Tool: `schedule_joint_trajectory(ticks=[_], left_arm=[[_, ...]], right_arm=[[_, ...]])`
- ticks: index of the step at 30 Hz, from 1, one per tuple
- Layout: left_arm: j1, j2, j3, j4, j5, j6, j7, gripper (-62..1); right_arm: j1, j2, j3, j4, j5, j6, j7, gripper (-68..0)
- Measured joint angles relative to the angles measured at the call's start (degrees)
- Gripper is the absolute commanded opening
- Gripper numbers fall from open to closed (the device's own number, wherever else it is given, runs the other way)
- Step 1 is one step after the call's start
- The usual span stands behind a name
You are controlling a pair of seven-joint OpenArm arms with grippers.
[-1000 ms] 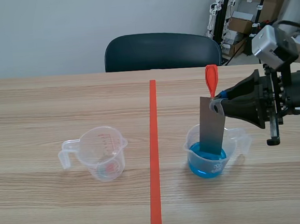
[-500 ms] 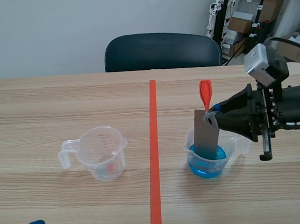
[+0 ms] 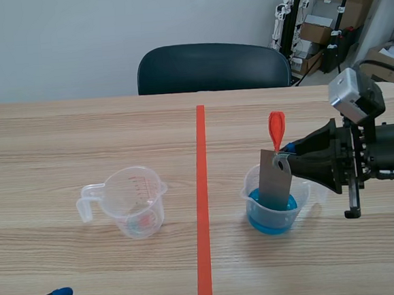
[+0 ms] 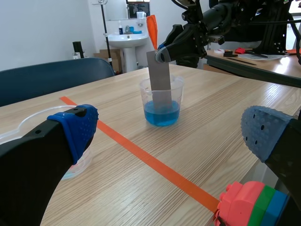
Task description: Do the redox reaction experiment. lower the plate into the blue solution
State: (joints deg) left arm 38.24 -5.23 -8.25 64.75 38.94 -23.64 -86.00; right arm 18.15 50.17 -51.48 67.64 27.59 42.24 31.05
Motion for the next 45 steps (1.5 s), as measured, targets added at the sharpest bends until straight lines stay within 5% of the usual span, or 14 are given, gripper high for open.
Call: schedule_joint_trajectory(ticks=[45], left_arm=[[-0.17,0.02,0.00,0.00,0.00,-0.37,0.42,1.4]], right_arm=[[0.04,0.02,0.02,-0.35,-0.37,-0.02,-0.33,-66.9]])
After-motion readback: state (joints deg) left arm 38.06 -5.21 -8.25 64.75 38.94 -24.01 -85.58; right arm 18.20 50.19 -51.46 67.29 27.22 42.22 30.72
